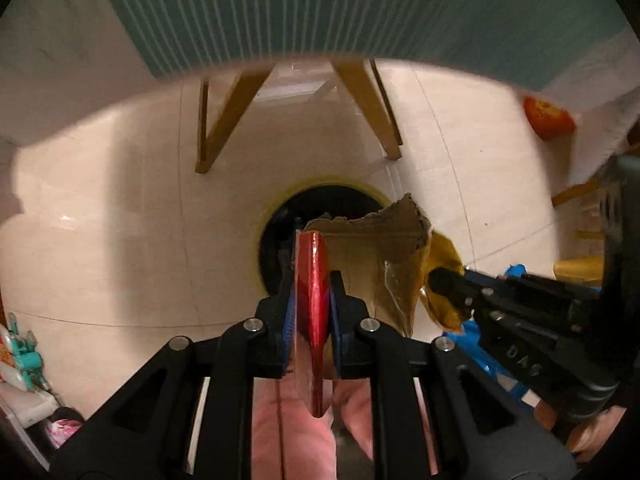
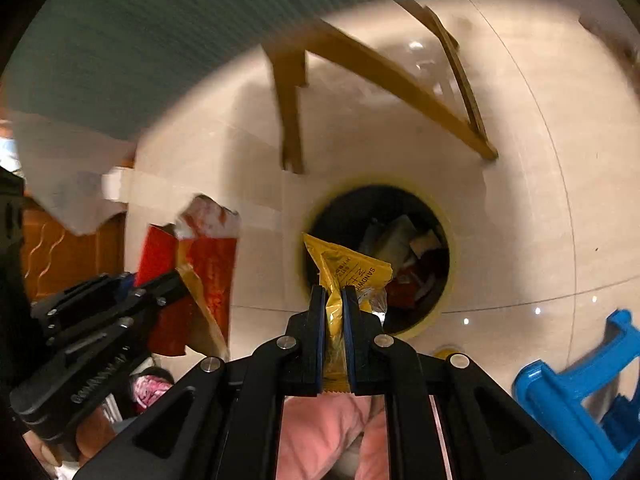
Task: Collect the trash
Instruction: 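Lower both grippers over the black bin and open them to drop items, then raise both tools back toward the table, then grasp the Kinder Chocolate wrapper with the right gripper while the left grasps the beige pulp cup holder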
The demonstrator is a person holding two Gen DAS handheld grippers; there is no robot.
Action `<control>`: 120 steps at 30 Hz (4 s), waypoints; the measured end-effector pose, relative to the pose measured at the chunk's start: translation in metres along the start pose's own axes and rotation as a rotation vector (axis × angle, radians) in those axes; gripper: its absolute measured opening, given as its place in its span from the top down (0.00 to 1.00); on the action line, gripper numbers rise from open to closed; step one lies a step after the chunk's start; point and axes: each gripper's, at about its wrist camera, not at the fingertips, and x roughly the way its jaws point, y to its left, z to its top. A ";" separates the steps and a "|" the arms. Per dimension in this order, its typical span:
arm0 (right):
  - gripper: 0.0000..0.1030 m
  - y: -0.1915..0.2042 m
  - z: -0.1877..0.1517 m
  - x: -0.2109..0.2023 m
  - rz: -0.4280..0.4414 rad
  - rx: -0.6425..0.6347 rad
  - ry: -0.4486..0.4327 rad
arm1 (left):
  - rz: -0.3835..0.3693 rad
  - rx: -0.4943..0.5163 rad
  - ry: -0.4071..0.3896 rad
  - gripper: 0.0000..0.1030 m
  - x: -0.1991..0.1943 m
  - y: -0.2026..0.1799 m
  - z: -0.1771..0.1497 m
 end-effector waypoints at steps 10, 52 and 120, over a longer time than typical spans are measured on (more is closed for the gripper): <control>0.48 -0.026 -0.007 0.087 -0.002 0.062 0.018 | -0.023 -0.061 0.005 0.55 0.070 0.027 0.006; 0.46 0.161 0.047 -0.387 -0.028 -0.243 -0.295 | 0.204 -0.164 -0.228 0.45 -0.383 0.011 0.073; 0.67 0.108 0.640 -0.154 0.238 0.406 -0.057 | -0.032 0.226 -0.088 0.57 -0.167 0.091 0.673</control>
